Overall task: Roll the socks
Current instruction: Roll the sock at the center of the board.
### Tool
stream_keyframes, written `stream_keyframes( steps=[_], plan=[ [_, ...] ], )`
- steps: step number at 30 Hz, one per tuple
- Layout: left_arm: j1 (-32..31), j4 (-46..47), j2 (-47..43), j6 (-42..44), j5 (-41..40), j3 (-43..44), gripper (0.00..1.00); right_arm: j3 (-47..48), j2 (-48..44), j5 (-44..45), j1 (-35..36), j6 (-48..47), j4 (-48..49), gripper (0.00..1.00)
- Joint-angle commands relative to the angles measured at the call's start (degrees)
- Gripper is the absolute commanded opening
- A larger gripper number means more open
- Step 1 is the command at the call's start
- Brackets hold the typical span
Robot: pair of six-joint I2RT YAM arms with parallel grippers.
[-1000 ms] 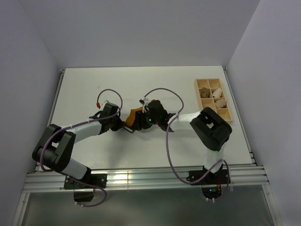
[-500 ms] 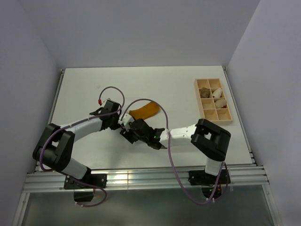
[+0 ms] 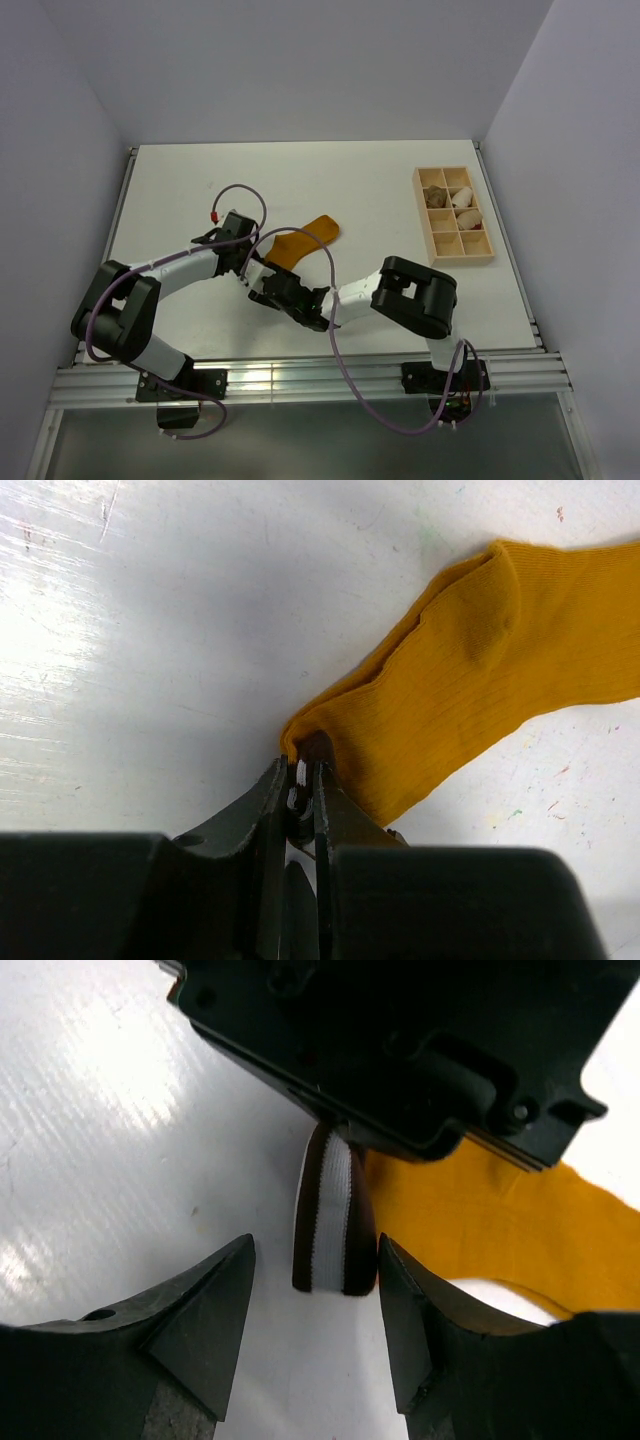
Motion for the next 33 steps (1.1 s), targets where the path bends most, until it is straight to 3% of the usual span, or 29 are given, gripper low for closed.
stream_keyframes(
  steps=[1,6,13,17,21,23,33],
  plan=[
    [-0.4,0.0,0.5,0.8,0.9,1.6,0.04,1.8,1.8,4.0,0.6,-2.4,4.0,0.60],
    [-0.4,0.2,0.5,0.6,1.3,1.4,0.04,1.8,2.7,4.4,0.8,-2.3,4.0,0.47],
    [-0.4,0.5,0.1,0.2,1.1,1.3,0.10,1.5,2.2,1.5,0.8,0.1,0.9,0.02],
    [-0.3,1.2,-1.4,-0.8,0.6,0.4,0.23,2.1,1.9,-2.6,0.3,3.6,-2.1,0.00],
    [-0.3,1.6,-3.6,-2.1,-1.0,-1.0,0.50,2.8,1.2,-9.3,-2.5,7.2,-5.9,0.00],
    [-0.2,1.6,-4.8,-2.7,-2.0,-1.5,0.57,3.0,1.1,-15.1,-4.0,9.9,-6.9,0.00],
    [3.6,6.5,-13.5,-6.6,-2.7,-9.0,0.70,3.1,2.3,-37.8,-15.4,23.3,-8.9,0.00]
  ],
)
